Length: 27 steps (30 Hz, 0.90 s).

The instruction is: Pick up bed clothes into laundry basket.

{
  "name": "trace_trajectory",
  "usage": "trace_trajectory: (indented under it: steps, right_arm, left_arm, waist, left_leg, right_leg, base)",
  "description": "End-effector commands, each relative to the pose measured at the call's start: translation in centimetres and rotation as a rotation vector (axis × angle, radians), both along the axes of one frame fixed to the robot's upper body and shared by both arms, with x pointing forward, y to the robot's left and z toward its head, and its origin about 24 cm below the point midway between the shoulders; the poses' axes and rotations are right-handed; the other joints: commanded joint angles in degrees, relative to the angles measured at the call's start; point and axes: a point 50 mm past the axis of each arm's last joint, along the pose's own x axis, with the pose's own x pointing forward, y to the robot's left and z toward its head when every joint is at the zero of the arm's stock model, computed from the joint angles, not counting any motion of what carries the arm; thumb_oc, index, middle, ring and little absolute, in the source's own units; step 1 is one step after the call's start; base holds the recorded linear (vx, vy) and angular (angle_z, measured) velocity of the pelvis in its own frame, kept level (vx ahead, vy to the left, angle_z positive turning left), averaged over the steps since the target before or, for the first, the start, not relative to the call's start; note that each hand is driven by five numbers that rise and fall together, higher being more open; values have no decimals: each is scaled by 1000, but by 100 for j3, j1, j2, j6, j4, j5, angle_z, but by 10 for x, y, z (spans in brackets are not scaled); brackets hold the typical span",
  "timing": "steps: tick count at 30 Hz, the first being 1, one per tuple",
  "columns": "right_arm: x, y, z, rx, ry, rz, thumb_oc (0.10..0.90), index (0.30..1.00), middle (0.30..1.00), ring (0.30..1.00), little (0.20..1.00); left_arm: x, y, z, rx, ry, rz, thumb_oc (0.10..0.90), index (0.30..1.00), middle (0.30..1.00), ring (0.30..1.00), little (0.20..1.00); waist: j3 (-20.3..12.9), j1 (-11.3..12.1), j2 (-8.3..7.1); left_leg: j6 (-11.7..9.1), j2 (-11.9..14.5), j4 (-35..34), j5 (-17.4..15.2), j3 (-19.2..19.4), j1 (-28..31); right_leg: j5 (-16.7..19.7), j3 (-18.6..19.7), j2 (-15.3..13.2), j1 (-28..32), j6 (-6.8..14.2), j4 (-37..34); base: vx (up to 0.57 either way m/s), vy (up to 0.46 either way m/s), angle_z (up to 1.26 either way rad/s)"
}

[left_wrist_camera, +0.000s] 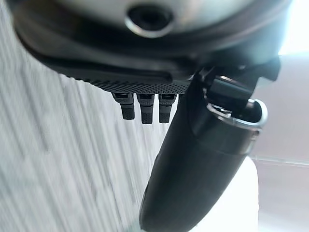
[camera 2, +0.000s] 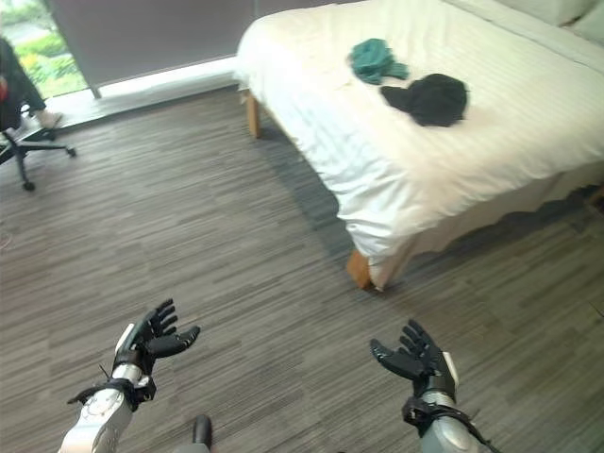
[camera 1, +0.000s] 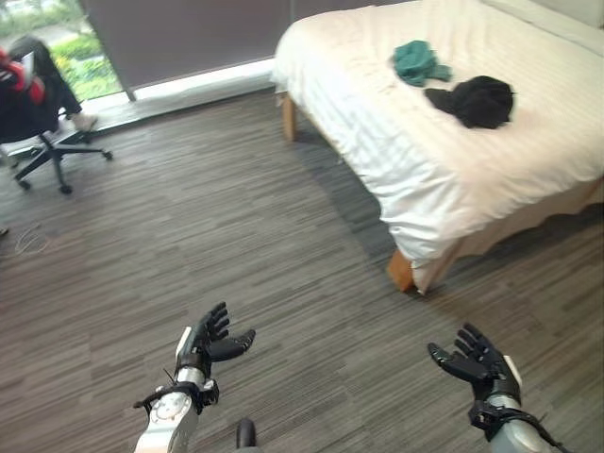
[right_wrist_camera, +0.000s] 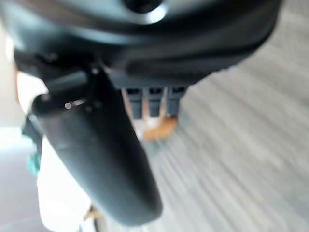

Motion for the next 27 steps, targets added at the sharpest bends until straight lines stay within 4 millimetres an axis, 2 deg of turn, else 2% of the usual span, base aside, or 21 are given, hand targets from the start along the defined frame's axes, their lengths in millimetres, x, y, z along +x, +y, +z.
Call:
trace_trajectory:
  steps: [1, 3, 5, 7, 8, 9, 11, 12, 14, 15, 16, 17, 18, 19, 21, 22, 23, 24, 25, 26, 27]
  right_arm:
    - [23, -15, 38, -104, -198, 23, 800, 900, 900, 900, 900]
    - [19, -20, 38, -142, -182, 25, 800, 900, 900, 900, 900]
    - [17, -22, 40, -134, -201, 17, 800, 900, 900, 900, 900]
    - [11, -31, 45, -198, -192, 5, 800, 900, 900, 900, 900]
    - [11, -36, 50, -219, -211, -19, 800, 900, 900, 900, 900]
    - [10, -40, 56, -225, -239, -56, 800, 900, 900, 900, 900]
    - [7, -49, 61, -269, -236, -68, 800, 900, 900, 900, 900]
    - [6, -49, 61, -270, -236, -70, 800, 900, 900, 900, 900]
    - [6, -55, 68, -322, -240, -72, 800, 900, 900, 900, 900]
    - [4, -59, 69, -327, -239, -84, 800, 900, 900, 900, 900]
    - [1, -60, 69, -319, -235, -91, 800, 900, 900, 900, 900]
    - [-1, -62, 67, -319, -226, -97, 800, 900, 900, 900, 900]
    - [-1, -67, 67, -326, -220, -123, 800, 900, 900, 900, 900]
    - [4, -69, 73, -316, -258, -149, 800, 900, 900, 900, 900]
    - [12, -65, 78, -235, -344, -214, 800, 900, 900, 900, 900]
    - [14, -66, 79, -240, -347, -226, 800, 900, 900, 900, 900]
    - [18, -65, 81, -246, -348, -227, 800, 900, 900, 900, 900]
    - [19, -65, 82, -236, -354, -223, 800, 900, 900, 900, 900]
    - [20, -63, 82, -235, -358, -213, 800, 900, 900, 900, 900]
    - [21, -63, 85, -256, -364, -189, 800, 900, 900, 900, 900]
    - [21, -63, 85, -256, -364, -188, 800, 900, 900, 900, 900]
  left_arm:
    - [25, 22, 59, 142, -279, -43, 800, 900, 900, 900, 900]
    - [36, 31, 78, 194, -347, -29, 800, 900, 900, 900, 900]
    - [45, 33, 90, 210, -395, -5, 800, 900, 900, 900, 900]
    - [53, 34, 99, 248, -415, -14, 800, 900, 900, 900, 900]
    - [62, 30, 105, 260, -432, -31, 800, 900, 900, 900, 900]
    - [77, 18, 118, 242, -489, -56, 800, 900, 900, 900, 900]
    - [85, 8, 126, 200, -534, -75, 800, 900, 900, 900, 900]
    - [85, 8, 126, 198, -534, -76, 800, 900, 900, 900, 900]
    - [89, -4, 134, 137, -590, -87, 800, 900, 900, 900, 900]
    - [89, -11, 136, 88, -614, -92, 800, 900, 900, 900, 900]
    - [90, -19, 133, 35, -615, -95, 800, 900, 900, 900, 900]
    - [90, -24, 130, 23, -614, -86, 800, 900, 900, 900, 900]
    - [91, -30, 129, -9, -620, -97, 800, 900, 900, 900, 900]
    - [93, -32, 131, -36, -627, -98, 800, 900, 900, 900, 900]
    - [91, -34, 133, -115, -648, -73, 800, 900, 900, 900, 900]
    - [89, -34, 131, -116, -643, -85, 800, 900, 900, 900, 900]
    - [85, -28, 126, -106, -622, -62, 800, 900, 900, 900, 900]
    - [82, -23, 122, -100, -608, -44, 800, 900, 900, 900, 900]
    - [80, -20, 120, -102, -601, -34, 800, 900, 900, 900, 900]
    - [75, -11, 116, -107, -593, 2, 800, 900, 900, 900, 900]
    - [74, -11, 116, -106, -593, 3, 800, 900, 900, 900, 900]
  waist:
    - [-150, -327, 303]
    - [-89, -553, 369]
    - [-84, -730, 370]
    - [-170, -946, 292]
    - [-249, -1060, 229]
    - [-425, -1174, 166]
    - [-586, -1328, 173]
    - [-575, -1346, 203]
    - [-648, -1344, 271]
    - [-670, -1396, 301]
    - [-681, -1527, 350]
    - [-744, -1670, 371]
    - [-728, -1742, 406]
    - [-715, -1742, 298]
    - [-573, -1477, 22]
    - [-473, -1292, -114]
    - [-384, -1123, -195]
    - [-330, -962, -255]
    - [-301, -826, -290]
    - [-277, -703, -330]
    - [-300, -684, -352]
  left_leg:
    - [529, -23, 32, -274, -138, 151]
    - [649, -130, -68, -338, -189, 395]
    - [727, -265, -80, -390, -143, 648]
    - [747, -499, -235, -502, -226, 1112]
    - [750, -687, -360, -594, -260, 1419]
    - [707, -898, -544, -720, -388, 1811]
    - [551, -880, -561, -848, -479, 2180]
    - [536, -837, -567, -857, -499, 2200]
    - [353, -711, -419, -908, -414, 2469]
    - [264, -678, -263, -816, -373, 2525]
    - [59, -657, 212, -408, -357, 2446]
    - [-322, -657, 750, 171, -340, 2314]
    - [-832, -615, 1482, 987, -249, 2049]
    - [-1063, -399, 2657, 1500, 162, 1594]
    - [-984, -292, 4401, 1616, 511, 505]
    - [-870, -311, 5092, 1388, 681, -8]
    - [-616, -109, 5182, 1202, 765, -352]
    - [-444, -82, 5182, 910, 745, -726]
    - [-313, -74, 5036, 772, 717, -972]
    - [-159, 37, 4569, 577, 605, -1300]
    - [-141, 23, 4528, 601, 650, -1293]
  right_leg:
    - [1834, 1264, 426, -1068, 5, 759]
    - [1225, 1195, 1153, -1534, -84, 1631]
    - [693, 806, 1883, -2075, -102, 1982]
    - [659, 338, 2485, -2418, -3, 1308]
    - [735, -37, 2651, -2503, 87, 692]
    - [717, -755, 2516, -2330, 91, -632]
    - [660, -1456, 2499, -2008, -18, -1837]
    - [688, -1495, 2535, -1942, -31, -1931]
    - [670, -1933, 2528, -1845, -44, -2230]
    - [697, -2008, 2501, -1819, -83, -2212]
    - [713, -1868, 2564, -1653, -231, -2324]
    - [709, -1620, 2675, -1573, -368, -2234]
    - [763, -1462, 2720, -1437, -379, -2227]
    - [600, -1385, 2538, -1233, -481, -2079]
    - [259, -1016, 2480, -719, -779, -2200]
    - [218, -809, 2449, -425, -822, -2294]
    - [222, -546, 2463, -206, -855, -2385]
    - [159, -355, 2443, 31, -859, -2453]
    - [144, -165, 2419, 147, -834, -2489]
    - [100, 0, 2404, 312, -770, -2537]
    - [117, 29, 2378, 294, -761, -2547]
  base:
    - [141, 396, 35]
    - [251, 428, 39]
    - [349, 372, 37]
    - [506, 291, 3]
    - [781, 289, 53]
    - [814, 211, 76]
    - [618, 60, 70]
    - [443, 2, 16]
    - [583, 28, -26]
    - [649, 90, -26]
    - [620, 102, -26]
    - [579, 94, -32]
    - [669, 36, -21]
    - [671, -37, -32]
    - [699, -118, -56]
    - [667, -61, -81]
    - [616, 26, -78]
    - [523, 106, -121]
    - [499, 181, -160]
    - [314, 147, -187]
    - [593, 304, -124]
